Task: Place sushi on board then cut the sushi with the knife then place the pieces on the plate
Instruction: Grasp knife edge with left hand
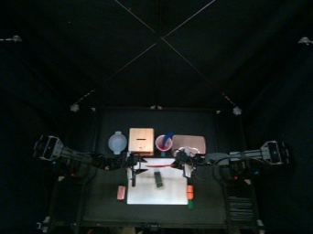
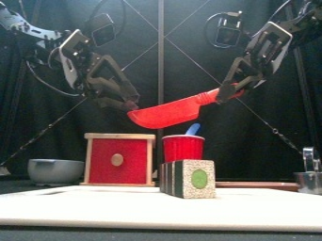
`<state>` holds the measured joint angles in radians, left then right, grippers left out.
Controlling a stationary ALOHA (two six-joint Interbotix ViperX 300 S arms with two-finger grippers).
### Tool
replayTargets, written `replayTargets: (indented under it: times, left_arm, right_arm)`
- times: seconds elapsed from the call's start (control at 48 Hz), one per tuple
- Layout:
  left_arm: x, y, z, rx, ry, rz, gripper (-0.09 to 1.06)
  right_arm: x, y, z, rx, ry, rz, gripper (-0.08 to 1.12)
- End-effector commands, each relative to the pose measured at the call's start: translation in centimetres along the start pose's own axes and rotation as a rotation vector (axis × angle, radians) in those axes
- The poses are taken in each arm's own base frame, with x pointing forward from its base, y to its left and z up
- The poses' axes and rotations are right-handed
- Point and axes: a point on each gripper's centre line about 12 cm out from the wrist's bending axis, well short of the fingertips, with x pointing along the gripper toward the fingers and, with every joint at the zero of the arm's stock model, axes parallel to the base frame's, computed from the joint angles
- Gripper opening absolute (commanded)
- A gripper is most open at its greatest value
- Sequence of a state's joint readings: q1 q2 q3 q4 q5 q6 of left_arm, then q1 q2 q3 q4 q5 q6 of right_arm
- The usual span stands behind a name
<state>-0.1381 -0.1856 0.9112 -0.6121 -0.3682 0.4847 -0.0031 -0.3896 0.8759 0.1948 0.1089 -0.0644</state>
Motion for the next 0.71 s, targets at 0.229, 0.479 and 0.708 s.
replayTargets:
  times: [0.229, 0.479, 0.708]
  left_arm:
    - [1.0, -0.2, 0.4, -0.002, -0.004, 0.005, 0.82]
    - [1.7, -0.2, -0.1, 0.004, 0.017, 0.01, 0.82]
    - [1.8, 0.0, -0.4, 0.002, 0.027, 0.015, 0.79]
  right_arm:
    - [0.5, 0.4, 1.5, -0.011, -0.028, 0.007, 0.32]
    - [0.5, 0.4, 1.5, -0.011, -0.028, 0.008, 0.32]
    - [0.5, 0.6, 1.4, -0.013, -0.024, 0.014, 0.32]
